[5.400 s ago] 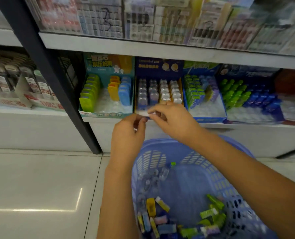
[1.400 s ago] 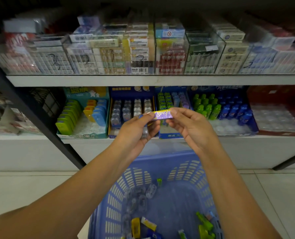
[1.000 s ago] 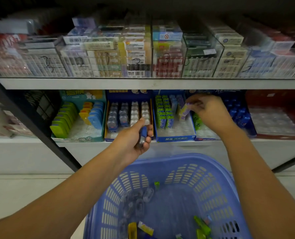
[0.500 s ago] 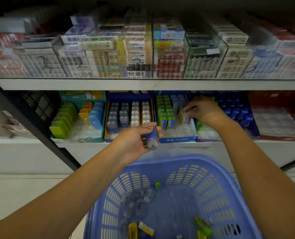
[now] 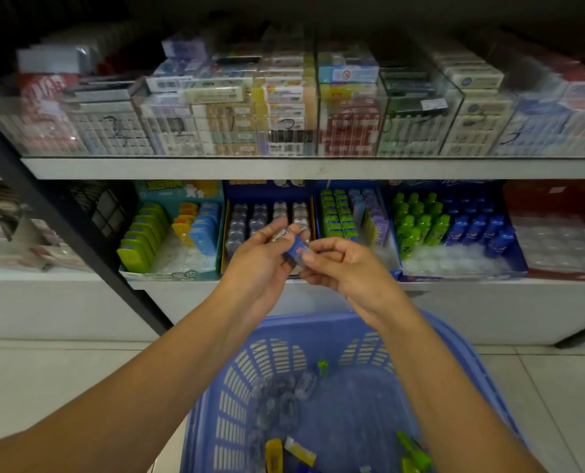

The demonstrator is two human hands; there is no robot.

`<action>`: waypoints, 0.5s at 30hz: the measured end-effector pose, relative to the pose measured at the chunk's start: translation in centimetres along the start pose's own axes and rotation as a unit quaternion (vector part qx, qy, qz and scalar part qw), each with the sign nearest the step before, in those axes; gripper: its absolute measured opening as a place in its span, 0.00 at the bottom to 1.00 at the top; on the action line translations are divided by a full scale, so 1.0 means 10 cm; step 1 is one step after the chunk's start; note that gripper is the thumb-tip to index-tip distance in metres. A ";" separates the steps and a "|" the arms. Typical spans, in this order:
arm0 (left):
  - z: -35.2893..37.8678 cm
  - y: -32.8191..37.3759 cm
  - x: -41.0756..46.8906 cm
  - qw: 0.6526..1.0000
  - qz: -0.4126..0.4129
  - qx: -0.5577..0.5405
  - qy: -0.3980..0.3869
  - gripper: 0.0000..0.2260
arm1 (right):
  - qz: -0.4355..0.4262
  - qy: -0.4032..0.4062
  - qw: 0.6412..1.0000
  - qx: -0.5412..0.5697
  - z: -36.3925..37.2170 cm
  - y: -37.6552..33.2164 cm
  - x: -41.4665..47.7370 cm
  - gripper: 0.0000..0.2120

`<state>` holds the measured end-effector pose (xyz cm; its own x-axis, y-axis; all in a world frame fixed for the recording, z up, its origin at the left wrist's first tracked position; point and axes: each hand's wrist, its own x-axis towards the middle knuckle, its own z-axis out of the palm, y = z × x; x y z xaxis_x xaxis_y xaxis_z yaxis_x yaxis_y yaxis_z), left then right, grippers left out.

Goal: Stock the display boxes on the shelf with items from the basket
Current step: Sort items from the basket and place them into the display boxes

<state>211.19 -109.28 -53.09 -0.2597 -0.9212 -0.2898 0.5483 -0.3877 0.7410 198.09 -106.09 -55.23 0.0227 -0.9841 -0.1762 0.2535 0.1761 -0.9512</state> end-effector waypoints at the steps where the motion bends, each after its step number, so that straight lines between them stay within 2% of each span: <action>1: -0.02 0.03 -0.02 1.000 0.013 0.022 -0.002 0.09 | -0.009 0.015 1.000 0.013 0.03 0.00 0.03 0.07; 2: -0.07 0.05 -0.03 0.996 0.033 0.088 0.005 0.09 | -0.021 0.035 0.999 0.009 0.06 0.00 0.06 0.06; 3: -0.14 0.07 -0.04 0.976 0.062 0.208 0.021 0.09 | -0.040 0.060 0.997 -0.018 0.08 -0.01 0.11 0.04; 4: -0.23 0.08 -0.05 0.929 0.095 0.356 0.040 0.11 | -0.069 0.089 0.991 -0.072 0.10 -0.02 0.16 0.04; 6: -0.46 0.08 -0.07 0.780 0.154 0.605 0.042 0.16 | -0.147 0.125 0.957 -0.216 0.15 -0.05 0.27 0.04; 8: -0.69 0.05 -0.11 0.638 0.175 0.750 -0.004 0.21 | -0.204 0.120 0.919 -0.314 0.23 -0.10 0.40 0.06; 9: -0.79 0.03 -0.12 0.584 0.168 0.793 -0.028 0.23 | -0.221 0.107 0.906 -0.345 0.27 -0.11 0.47 0.07; 10: -0.88 0.02 -0.12 0.547 0.152 0.822 -0.043 0.26 | -0.231 0.088 0.894 -0.374 0.31 -0.11 0.54 0.08; 12: -1.00 0.03 -0.10 0.513 0.118 0.849 -0.053 0.30 | -0.238 0.041 0.868 -0.434 0.39 -0.09 0.67 0.09; 15: -1.07 0.08 -0.08 0.495 0.099 0.861 -0.062 0.33 | -0.233 -0.003 0.835 -0.498 0.45 0.01 0.83 0.09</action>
<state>220.32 -109.23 -58.73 -0.4408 -0.8853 -0.1483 -0.8906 0.4107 0.1954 202.67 -114.31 -55.59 0.1511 -0.9506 0.2712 -0.6942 -0.2973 -0.6555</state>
